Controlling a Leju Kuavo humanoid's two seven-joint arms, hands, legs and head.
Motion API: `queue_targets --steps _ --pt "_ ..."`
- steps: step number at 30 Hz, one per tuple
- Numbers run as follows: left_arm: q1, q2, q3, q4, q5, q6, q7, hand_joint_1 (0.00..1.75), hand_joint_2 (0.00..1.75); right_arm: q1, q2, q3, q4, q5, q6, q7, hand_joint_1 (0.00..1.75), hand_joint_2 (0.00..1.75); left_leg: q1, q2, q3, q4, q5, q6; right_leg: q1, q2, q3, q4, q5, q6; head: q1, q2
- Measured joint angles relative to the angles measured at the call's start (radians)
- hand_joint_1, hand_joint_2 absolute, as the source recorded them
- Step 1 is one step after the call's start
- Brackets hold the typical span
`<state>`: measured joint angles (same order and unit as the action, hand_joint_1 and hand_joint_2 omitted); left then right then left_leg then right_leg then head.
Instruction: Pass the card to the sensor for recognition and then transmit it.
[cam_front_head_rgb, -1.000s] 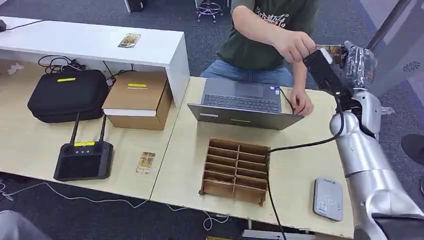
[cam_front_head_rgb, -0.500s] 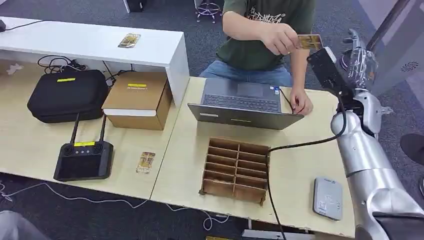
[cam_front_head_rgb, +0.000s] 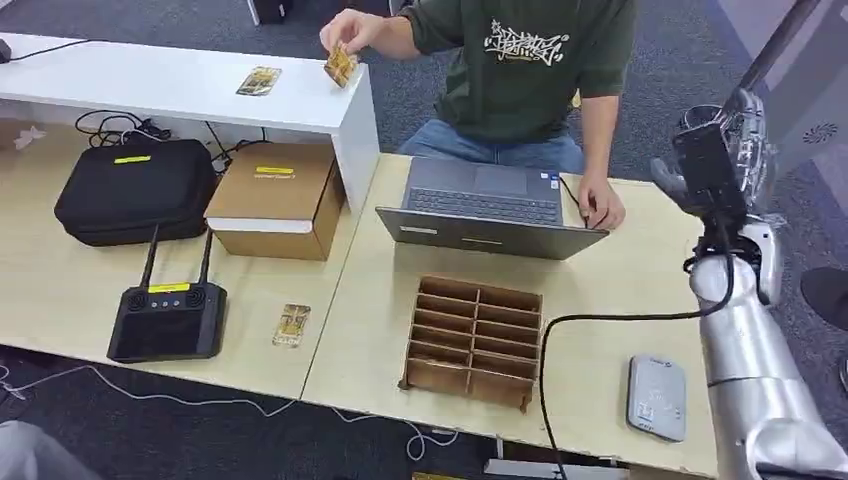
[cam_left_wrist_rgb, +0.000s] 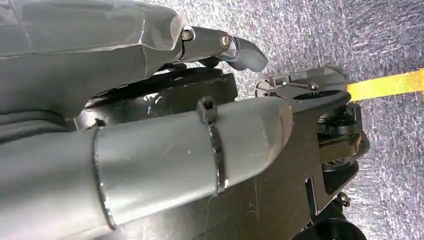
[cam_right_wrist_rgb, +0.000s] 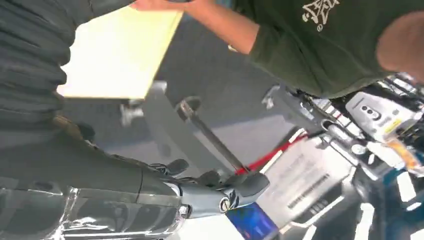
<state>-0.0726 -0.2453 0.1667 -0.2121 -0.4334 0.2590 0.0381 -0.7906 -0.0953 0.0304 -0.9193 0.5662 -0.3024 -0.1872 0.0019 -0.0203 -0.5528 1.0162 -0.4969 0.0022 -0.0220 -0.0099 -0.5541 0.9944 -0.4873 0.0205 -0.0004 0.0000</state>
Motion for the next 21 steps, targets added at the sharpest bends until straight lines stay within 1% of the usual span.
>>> queue_targets --steps 4,7,9,14,15,16,21 --pt "0.002 0.002 0.0 0.0 0.004 0.0 -0.005 0.0 0.0 0.187 -0.054 -0.116 -0.181 -0.229 0.09 -0.043 0.0 1.75 0.0 -0.007 -0.002 0.0 0.0 0.001 0.0 -0.007 0.003 -0.001 -0.001 0.001 0.001 0.0" --pt "0.005 0.003 0.0 0.0 0.005 0.0 -0.007 0.0 0.0 0.302 -0.078 -0.182 -0.297 -0.288 0.131 -0.051 0.0 1.75 0.0 -0.004 -0.002 0.0 -0.002 0.002 0.0 -0.004 0.002 -0.001 -0.001 0.001 0.001 0.0" --pt "0.005 0.003 0.0 0.0 0.005 0.002 -0.009 0.0 0.0 0.37 -0.089 -0.22 -0.378 -0.306 0.151 -0.045 0.0 1.75 0.0 -0.004 -0.002 0.0 -0.002 0.002 0.0 -0.004 0.001 -0.001 -0.001 0.001 0.001 0.0" --pt "0.006 0.003 0.0 0.0 0.005 0.003 -0.011 0.0 0.0 0.412 -0.095 -0.24 -0.429 -0.308 0.162 -0.039 0.0 1.75 0.0 -0.004 -0.002 0.0 -0.002 0.002 0.0 -0.004 0.001 -0.001 -0.001 0.001 0.0 0.0" --pt "0.007 0.003 0.0 0.0 0.005 0.005 -0.016 0.0 0.0 0.455 -0.103 -0.261 -0.488 -0.309 0.179 -0.031 0.0 1.75 0.0 -0.004 -0.002 0.0 -0.002 0.002 0.0 -0.005 0.001 -0.001 -0.001 0.001 0.001 0.0" --pt "0.01 0.003 0.0 0.0 0.005 0.008 -0.021 0.0 0.0 0.531 -0.113 -0.299 -0.579 -0.316 0.209 -0.023 0.0 1.75 0.0 -0.004 -0.002 0.0 -0.002 0.002 0.0 -0.004 0.001 -0.001 -0.001 0.001 0.0 0.0" --pt "0.017 0.002 0.0 0.0 0.011 0.022 -0.041 0.0 0.0 0.669 -0.126 -0.364 -0.728 -0.285 0.24 -0.025 0.0 1.75 0.0 -0.002 -0.002 0.0 -0.002 0.002 0.0 -0.003 0.001 -0.001 -0.001 0.001 0.001 0.0"
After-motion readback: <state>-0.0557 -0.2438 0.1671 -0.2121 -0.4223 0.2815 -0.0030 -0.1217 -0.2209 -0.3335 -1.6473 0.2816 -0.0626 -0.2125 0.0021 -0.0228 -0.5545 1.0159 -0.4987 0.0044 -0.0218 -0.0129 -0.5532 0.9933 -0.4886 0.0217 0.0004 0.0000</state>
